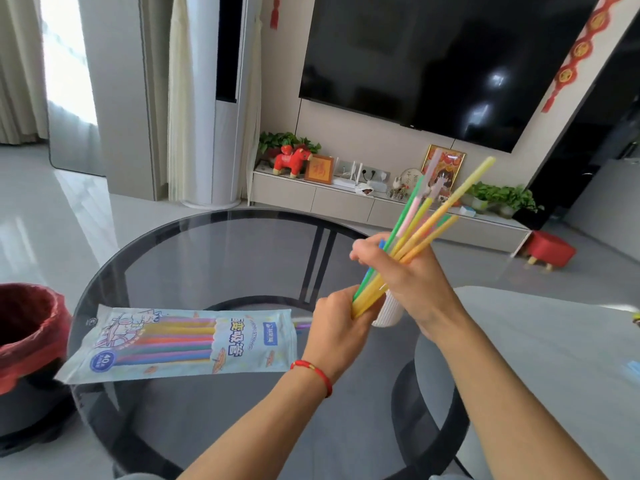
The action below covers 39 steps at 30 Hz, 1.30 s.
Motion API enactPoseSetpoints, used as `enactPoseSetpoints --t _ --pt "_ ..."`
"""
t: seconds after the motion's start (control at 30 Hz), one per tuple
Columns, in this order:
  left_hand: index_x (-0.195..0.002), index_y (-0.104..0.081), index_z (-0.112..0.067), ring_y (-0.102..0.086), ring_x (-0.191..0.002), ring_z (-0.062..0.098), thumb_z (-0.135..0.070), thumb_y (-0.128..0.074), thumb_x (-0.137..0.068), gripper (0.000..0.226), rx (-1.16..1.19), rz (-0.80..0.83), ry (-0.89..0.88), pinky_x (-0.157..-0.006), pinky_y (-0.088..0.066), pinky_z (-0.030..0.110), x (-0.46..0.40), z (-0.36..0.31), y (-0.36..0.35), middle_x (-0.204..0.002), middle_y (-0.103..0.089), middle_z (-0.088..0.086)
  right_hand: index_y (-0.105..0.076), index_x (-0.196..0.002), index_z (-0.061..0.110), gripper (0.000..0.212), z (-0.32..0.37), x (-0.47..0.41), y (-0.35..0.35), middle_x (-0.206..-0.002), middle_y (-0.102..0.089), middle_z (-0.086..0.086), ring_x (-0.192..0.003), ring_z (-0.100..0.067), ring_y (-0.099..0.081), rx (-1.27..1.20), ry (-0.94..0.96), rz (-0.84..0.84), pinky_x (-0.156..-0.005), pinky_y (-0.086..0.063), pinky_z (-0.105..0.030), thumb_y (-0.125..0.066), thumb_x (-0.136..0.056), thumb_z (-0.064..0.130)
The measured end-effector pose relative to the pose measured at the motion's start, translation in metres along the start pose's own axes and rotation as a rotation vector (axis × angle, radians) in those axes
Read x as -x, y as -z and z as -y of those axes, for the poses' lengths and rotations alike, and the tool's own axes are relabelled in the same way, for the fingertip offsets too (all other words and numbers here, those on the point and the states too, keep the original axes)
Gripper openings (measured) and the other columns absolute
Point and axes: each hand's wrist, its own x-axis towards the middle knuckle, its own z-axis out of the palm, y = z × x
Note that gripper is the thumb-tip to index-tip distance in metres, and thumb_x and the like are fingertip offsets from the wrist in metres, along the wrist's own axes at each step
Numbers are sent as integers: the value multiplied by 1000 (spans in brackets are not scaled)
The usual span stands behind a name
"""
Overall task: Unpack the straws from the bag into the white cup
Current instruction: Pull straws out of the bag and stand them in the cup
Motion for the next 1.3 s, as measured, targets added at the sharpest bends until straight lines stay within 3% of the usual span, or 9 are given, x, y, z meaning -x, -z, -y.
enactPoseSetpoints --t 0.07,0.17,0.33,0.47,0.63,0.77,1.0,1.13,1.3 --pt "-58 -43 -10 -30 -45 11 -30 -62 -91 44 22 -29 -17 -42 -23 21 -2 -3 1 -46 -36 -7 -73 -90 16 23 4 -4 -11 -87 -72 -9 -84 -23 -69 -263 -15 -34 -87 -59 -43 -78 -81 36" --pt "-60 -40 -9 -27 -46 11 -24 -64 -87 40 60 -56 -15 -42 -21 21 -2 -4 3 -46 -35 -6 -68 -99 14 15 7 -9 -25 -73 -66 -6 -60 -22 -62 -528 -37 -40 -62 -59 -35 -76 -88 21" --pt "-56 -38 -22 -30 -47 9 -24 -66 -85 40 165 -57 90 -44 -25 26 7 7 6 -48 -37 -5 -73 -85 28 6 4 -8 -44 -65 -57 -1 -52 -15 -49 -557 -81 -9 -54 -45 -28 -77 -90 29" --pt "-69 -51 -7 -47 -49 18 -38 -65 -89 39 151 -73 137 -45 -41 42 10 17 14 -56 -55 15 -76 -87 30 14 2 -10 -46 -67 -60 -2 -53 -16 -52 -592 -80 21 -57 -49 -29 -79 -85 44" --pt "-71 -54 -4 -48 -42 8 -37 -63 -91 40 169 -78 139 -43 -37 18 12 19 16 -53 -56 15 -69 -109 20 53 8 -18 -54 -66 -63 -1 -51 -16 -52 -601 -106 -49 -56 -49 -28 -74 -79 63" --pt "-66 -55 -9 -51 -42 6 -30 -64 -89 32 196 -82 149 -43 -38 14 14 22 17 -53 -59 14 -68 -110 21 64 2 -13 -59 -69 -66 1 -54 -15 -56 -538 -63 -61 -61 -54 -29 -81 -72 69" --pt "-54 -45 -28 -39 -43 3 -23 -71 -82 39 135 -98 123 -42 -29 12 15 33 16 -46 -49 -11 -70 -112 22 37 -15 -8 -67 -68 -65 -4 -61 -18 -60 -467 -63 -42 -69 -57 -37 -83 -81 39" --pt "-56 -46 -11 -40 -45 7 -23 -68 -79 33 108 -71 196 -44 -32 22 17 39 15 -47 -49 -3 -71 -87 22 15 -25 -1 -76 -58 -57 -1 -49 -15 -51 -441 -92 41 -53 -50 -28 -75 -94 35" --pt "-56 -39 -12 -34 -49 15 -45 -64 -73 45 88 24 292 -49 -30 33 20 39 13 -49 -38 0 -52 -59 25 47 -26 -7 -64 -47 -35 9 -41 -9 -27 -580 -187 -48 -41 -27 -22 -64 -100 45"
